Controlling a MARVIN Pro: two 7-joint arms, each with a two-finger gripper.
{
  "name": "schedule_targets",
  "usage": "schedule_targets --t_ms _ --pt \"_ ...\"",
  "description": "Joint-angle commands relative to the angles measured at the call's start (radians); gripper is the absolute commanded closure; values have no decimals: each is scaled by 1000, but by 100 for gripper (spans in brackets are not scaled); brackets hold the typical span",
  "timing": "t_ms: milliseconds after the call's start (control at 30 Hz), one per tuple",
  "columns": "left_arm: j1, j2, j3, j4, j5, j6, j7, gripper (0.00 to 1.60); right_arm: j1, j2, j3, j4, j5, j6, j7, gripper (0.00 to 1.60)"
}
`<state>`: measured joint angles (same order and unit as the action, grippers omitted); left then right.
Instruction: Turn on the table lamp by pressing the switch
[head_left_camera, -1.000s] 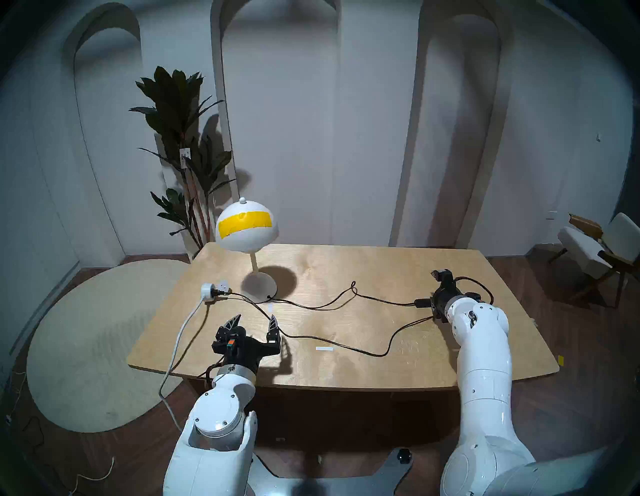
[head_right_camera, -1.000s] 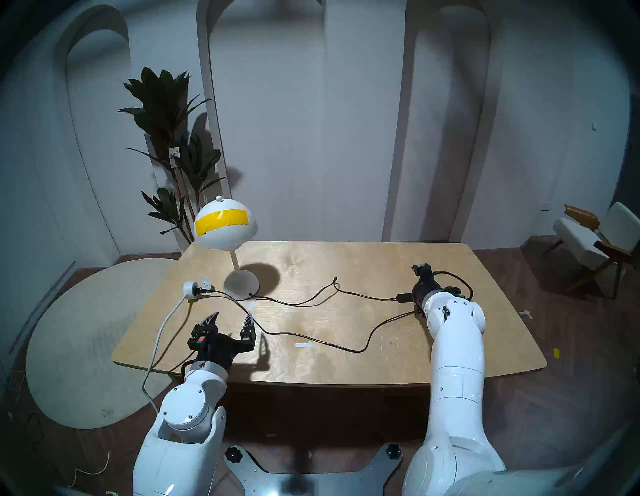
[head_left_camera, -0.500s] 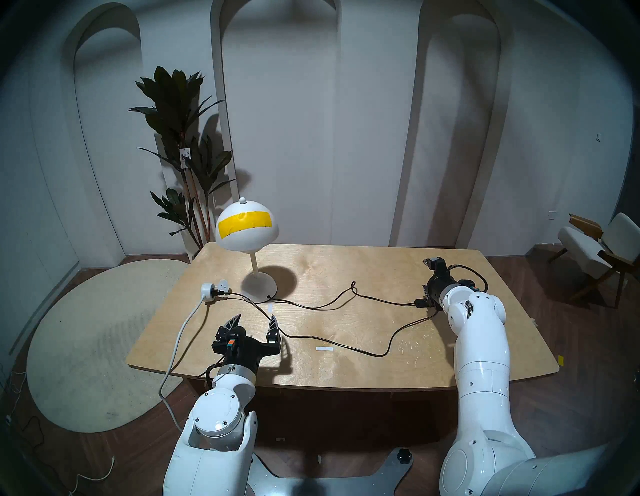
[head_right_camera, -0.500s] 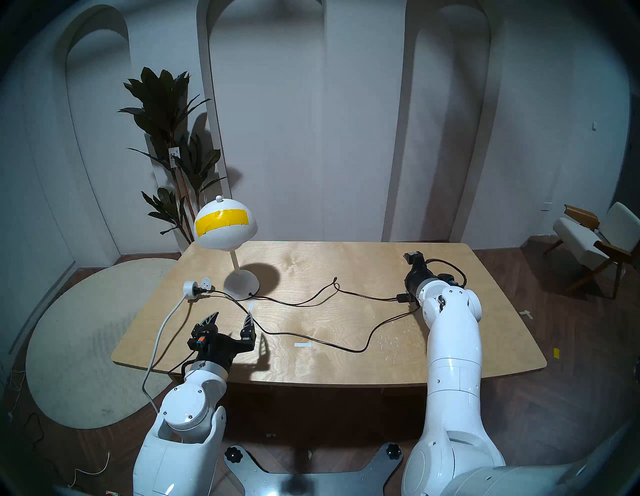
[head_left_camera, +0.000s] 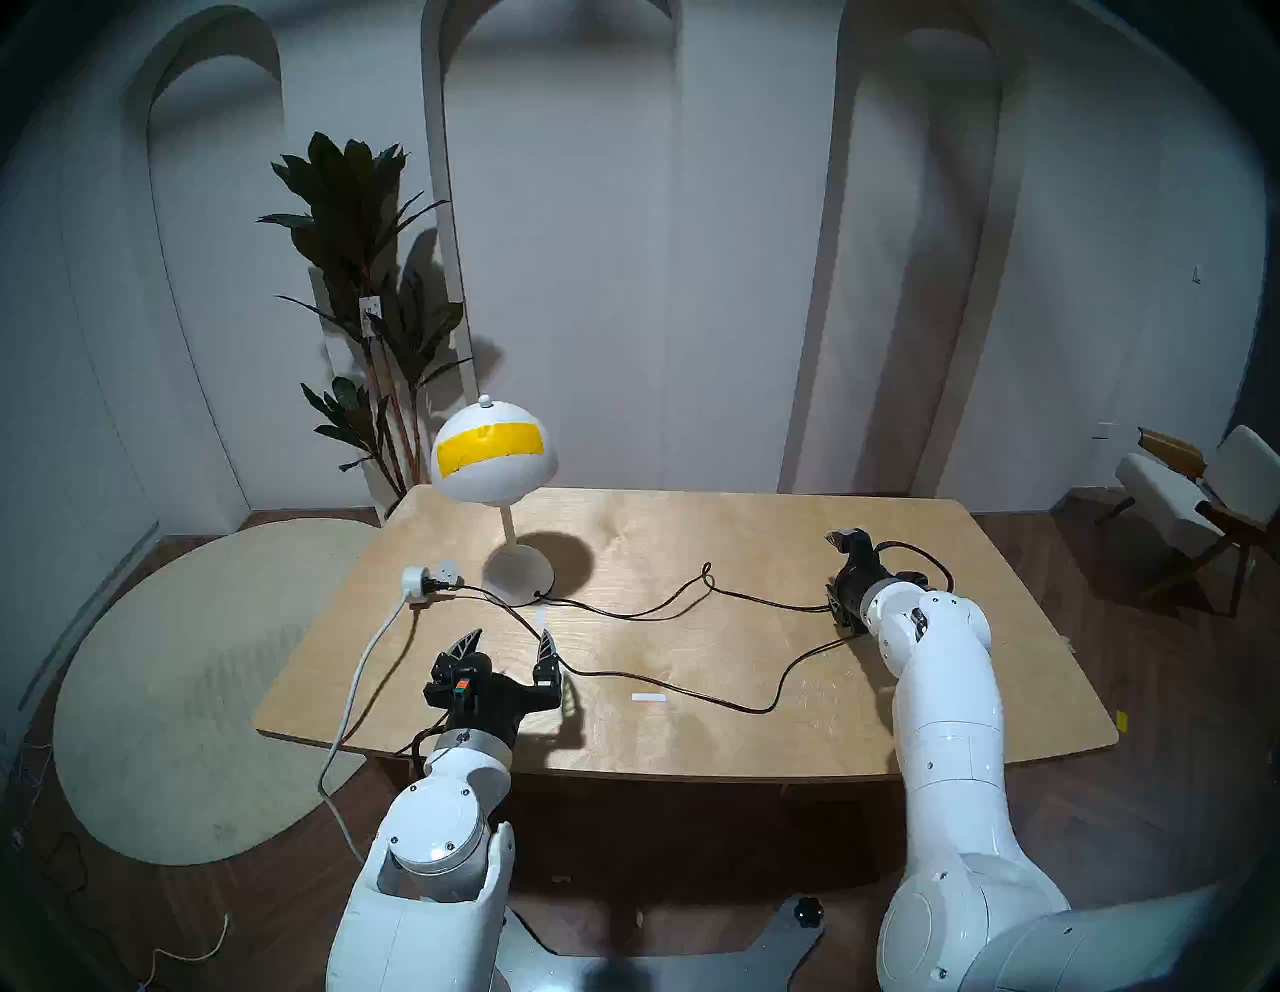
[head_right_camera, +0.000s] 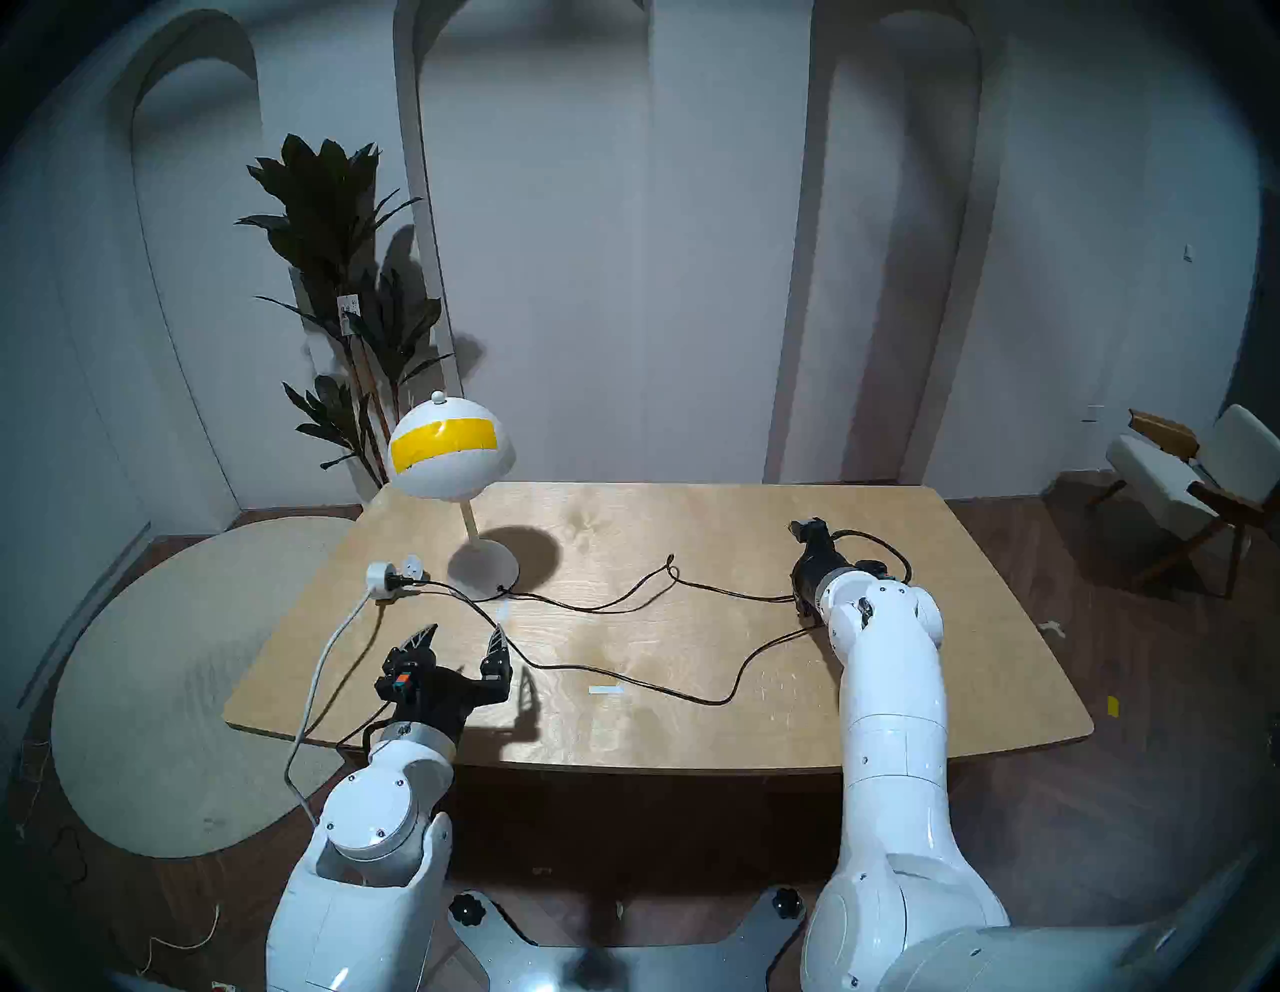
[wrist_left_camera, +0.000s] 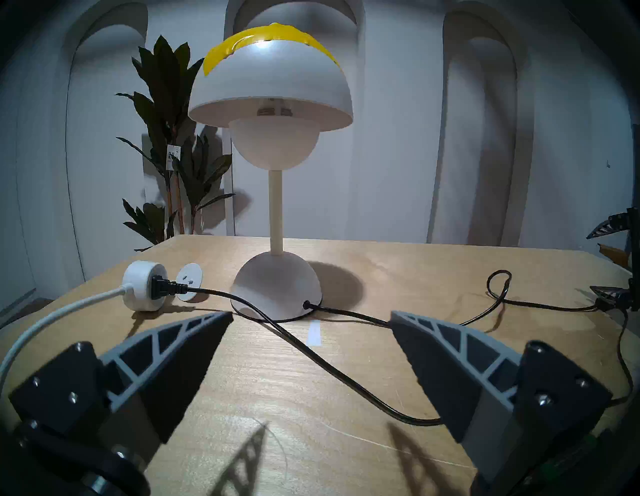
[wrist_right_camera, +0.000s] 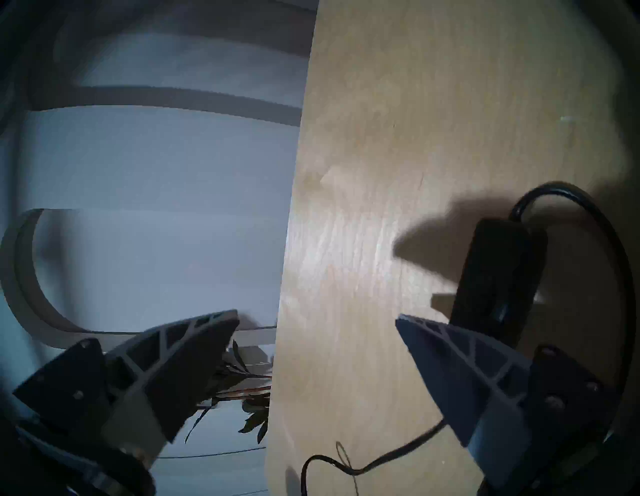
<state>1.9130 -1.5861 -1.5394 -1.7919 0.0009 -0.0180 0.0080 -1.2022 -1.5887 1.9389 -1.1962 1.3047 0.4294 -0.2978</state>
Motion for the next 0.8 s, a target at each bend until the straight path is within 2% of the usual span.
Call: schedule_targets --t_ms 0,200,567,767 --pt "-5 0 -1 -21 -1 -4 -1 0 30 17 8 10 0 -15 19 0" --pt "-5 0 -1 -21 -1 -4 -1 0 48 31 16 67 7 -22 21 0" --pt "-5 0 -1 -21 -1 -4 -1 0 97 59 65 208 44 -33 -24 0" --pt "-5 0 -1 -21 -1 -4 -1 0 122 72 94 226 64 -44 -73 0"
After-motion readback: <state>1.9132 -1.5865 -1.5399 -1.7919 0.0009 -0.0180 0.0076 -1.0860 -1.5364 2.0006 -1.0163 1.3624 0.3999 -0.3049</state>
